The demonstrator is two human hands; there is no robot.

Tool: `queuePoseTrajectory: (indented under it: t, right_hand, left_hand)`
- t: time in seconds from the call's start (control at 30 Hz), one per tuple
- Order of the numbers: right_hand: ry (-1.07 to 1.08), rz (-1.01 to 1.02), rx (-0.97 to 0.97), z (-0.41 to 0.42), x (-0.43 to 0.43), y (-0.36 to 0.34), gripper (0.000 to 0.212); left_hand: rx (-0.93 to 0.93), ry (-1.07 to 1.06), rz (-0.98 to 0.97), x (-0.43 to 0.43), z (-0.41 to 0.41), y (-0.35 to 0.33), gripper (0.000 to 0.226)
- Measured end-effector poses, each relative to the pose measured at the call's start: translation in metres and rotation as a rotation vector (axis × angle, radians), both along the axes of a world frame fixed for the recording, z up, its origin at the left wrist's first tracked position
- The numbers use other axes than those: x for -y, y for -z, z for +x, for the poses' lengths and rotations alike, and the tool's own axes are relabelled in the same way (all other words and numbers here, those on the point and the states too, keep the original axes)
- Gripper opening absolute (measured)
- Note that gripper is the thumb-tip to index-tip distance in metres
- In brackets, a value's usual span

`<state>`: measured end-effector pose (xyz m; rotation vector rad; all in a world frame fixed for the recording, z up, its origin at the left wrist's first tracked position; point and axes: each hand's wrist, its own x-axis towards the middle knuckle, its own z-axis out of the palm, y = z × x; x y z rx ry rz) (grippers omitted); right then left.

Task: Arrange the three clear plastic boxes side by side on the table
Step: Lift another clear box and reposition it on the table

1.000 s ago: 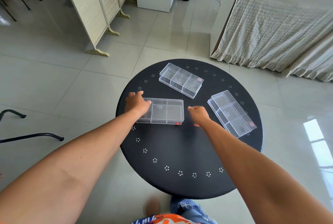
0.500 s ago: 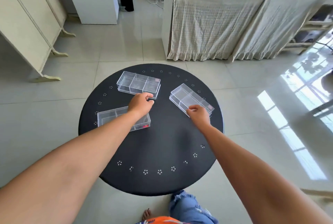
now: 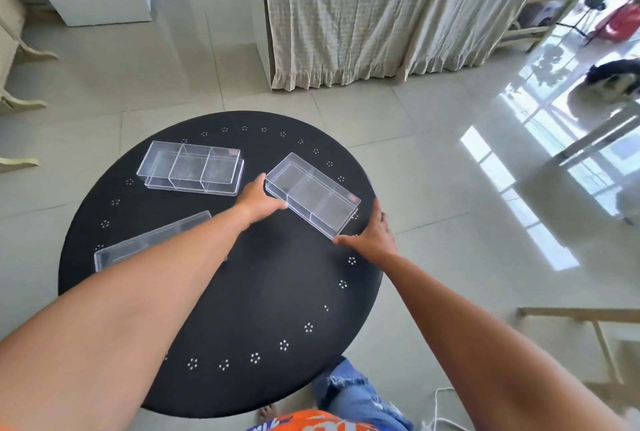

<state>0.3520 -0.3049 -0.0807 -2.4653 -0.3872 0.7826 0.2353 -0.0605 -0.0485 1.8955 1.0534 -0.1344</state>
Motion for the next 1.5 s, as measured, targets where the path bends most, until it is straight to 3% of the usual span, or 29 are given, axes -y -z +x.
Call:
queuePoseTrajectory:
  t: [0.27, 0.6, 0.8, 1.03, 1.2, 1.33, 1.5]
  right_hand:
    - [-0.069, 0.140, -0.018, 0.009, -0.012, 0.023, 0.146]
    - [-0.066, 0.198, 0.037, 0.011, -0.016, 0.031, 0.132]
    - [-0.012, 0.440, -0.239, 0.034, -0.026, 0.021, 0.120]
    - [0.123, 0.557, -0.501, 0.067, -0.030, -0.013, 0.060]
    - [0.138, 0.528, -0.663, 0.080, -0.031, -0.035, 0.060]
    - [0.137, 0.494, -0.747, 0.087, -0.032, -0.047, 0.076]
    - [0.098, 0.428, -0.804, 0.094, -0.029, -0.060, 0.075]
  left_hand:
    - [0.029, -0.095, -0.154, -0.012, 0.024, 0.021, 0.111]
    - [0.118, -0.216, -0.171, -0.008, 0.032, 0.037, 0.082]
    - [0.202, -0.242, -0.096, -0.009, 0.032, 0.022, 0.072]
    - [0.260, -0.132, 0.003, -0.012, 0.028, 0.004, 0.072]
    - [0.324, -0.048, 0.054, -0.013, 0.024, -0.002, 0.077]
    - [0.381, -0.028, -0.065, -0.017, 0.021, -0.005, 0.086]
    - [0.341, -0.032, -0.185, -0.022, 0.017, -0.001, 0.076]
